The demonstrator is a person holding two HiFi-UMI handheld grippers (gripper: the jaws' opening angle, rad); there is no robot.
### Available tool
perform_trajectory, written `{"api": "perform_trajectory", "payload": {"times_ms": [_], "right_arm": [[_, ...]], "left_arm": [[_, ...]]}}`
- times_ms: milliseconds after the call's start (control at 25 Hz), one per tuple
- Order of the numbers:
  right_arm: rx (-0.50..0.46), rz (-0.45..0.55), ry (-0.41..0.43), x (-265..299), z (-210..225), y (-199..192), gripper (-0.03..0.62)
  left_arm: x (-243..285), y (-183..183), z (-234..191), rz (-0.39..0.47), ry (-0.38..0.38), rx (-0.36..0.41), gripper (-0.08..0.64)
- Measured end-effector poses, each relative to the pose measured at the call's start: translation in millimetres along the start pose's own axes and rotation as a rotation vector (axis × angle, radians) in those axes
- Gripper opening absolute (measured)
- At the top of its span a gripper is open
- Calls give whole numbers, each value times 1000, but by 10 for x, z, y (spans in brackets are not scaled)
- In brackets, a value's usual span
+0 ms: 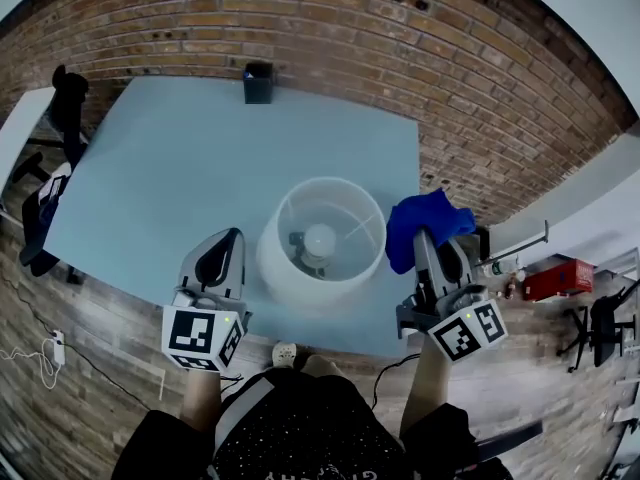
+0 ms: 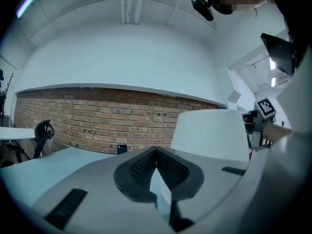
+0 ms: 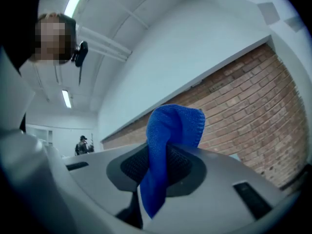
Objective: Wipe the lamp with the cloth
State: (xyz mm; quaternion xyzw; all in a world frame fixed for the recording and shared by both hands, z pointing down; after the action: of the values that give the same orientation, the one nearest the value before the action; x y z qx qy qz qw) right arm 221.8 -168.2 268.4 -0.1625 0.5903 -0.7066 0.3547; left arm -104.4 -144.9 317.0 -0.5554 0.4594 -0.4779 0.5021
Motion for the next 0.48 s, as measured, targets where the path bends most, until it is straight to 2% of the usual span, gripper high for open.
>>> {"api": "perform_trajectory", "payload": {"times_ms": [160, 280, 360, 480], "right_arm": [[51, 52, 209, 356, -59, 455, 74], [114, 2, 337, 614, -11, 533, 74], [132, -72, 383, 746, 33, 443, 74], [155, -166, 402, 874, 152, 212, 74]], "left_arm": [[15, 188, 89, 28, -16, 41, 9], [52, 252, 114, 43, 5, 32, 9], [67, 240, 102, 32, 30, 30, 9], [109, 212, 56, 13, 66, 32, 8]]}}
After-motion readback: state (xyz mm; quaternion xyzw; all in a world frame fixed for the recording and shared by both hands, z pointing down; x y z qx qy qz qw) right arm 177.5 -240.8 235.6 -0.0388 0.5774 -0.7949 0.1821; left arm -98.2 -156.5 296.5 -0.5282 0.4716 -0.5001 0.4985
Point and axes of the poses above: the fingertips, and each gripper's own axes: x forward along the fingers, z to its right, y out of its top, the point moved 7 cm from there along -x, backward along the fingers, and after that the axes turned 12 degrees about y, right-handed, at the moved point
